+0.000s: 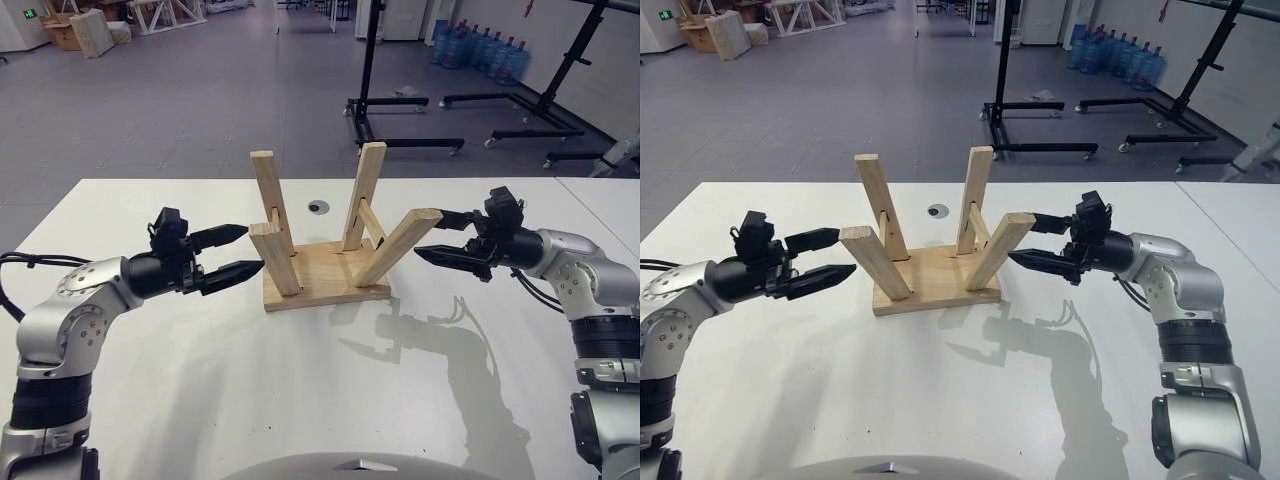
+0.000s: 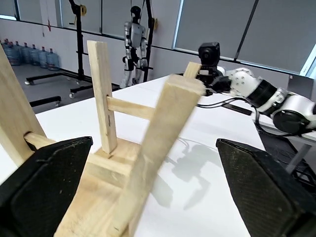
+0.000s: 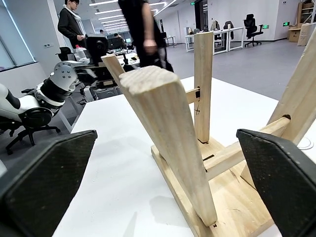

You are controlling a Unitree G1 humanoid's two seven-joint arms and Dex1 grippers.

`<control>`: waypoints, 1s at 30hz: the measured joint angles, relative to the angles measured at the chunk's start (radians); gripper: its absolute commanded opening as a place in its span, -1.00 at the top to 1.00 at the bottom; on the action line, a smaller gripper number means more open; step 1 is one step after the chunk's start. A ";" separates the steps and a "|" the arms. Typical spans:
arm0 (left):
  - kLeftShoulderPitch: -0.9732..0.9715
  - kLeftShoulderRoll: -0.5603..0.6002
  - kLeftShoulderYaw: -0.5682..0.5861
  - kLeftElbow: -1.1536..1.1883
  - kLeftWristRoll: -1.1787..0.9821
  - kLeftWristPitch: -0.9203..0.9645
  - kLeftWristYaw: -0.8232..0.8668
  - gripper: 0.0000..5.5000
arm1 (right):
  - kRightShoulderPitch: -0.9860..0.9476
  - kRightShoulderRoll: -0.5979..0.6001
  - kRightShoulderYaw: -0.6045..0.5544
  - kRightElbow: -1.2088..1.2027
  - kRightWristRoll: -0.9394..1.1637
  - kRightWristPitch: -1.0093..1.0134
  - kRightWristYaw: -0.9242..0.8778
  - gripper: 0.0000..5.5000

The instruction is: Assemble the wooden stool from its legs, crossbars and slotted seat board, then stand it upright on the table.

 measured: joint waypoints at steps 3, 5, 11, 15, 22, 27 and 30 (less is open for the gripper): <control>-0.008 -0.026 -0.017 -0.026 -0.040 0.005 0.027 -0.68 | 0.000 0.016 0.008 -0.014 0.000 0.000 -0.003 -0.89; -0.016 -0.039 -0.038 -0.042 -0.043 0.005 0.029 -0.68 | 0.000 0.027 0.015 -0.019 -0.001 -0.002 -0.007 -0.89; -0.017 -0.053 -0.098 -0.040 -0.040 -0.001 0.027 -0.48 | 0.000 0.068 0.031 -0.016 -0.040 -0.029 -0.047 -0.61; -0.025 -0.060 -0.115 0.001 -0.039 -0.007 0.031 -0.29 | 0.000 0.073 0.031 -0.003 -0.063 -0.039 -0.076 -0.37; -0.025 -0.059 -0.134 0.071 0.000 -0.031 0.029 0.08 | 0.007 0.079 0.031 -0.010 -0.067 -0.037 -0.075 0.06; -0.032 -0.056 -0.156 0.085 0.004 -0.028 0.014 0.31 | 0.020 0.083 0.028 -0.054 -0.048 0.002 -0.070 0.32; -0.056 -0.051 -0.150 0.084 -0.018 0.005 0.009 0.36 | 0.021 0.081 0.017 -0.080 -0.020 0.030 -0.067 0.41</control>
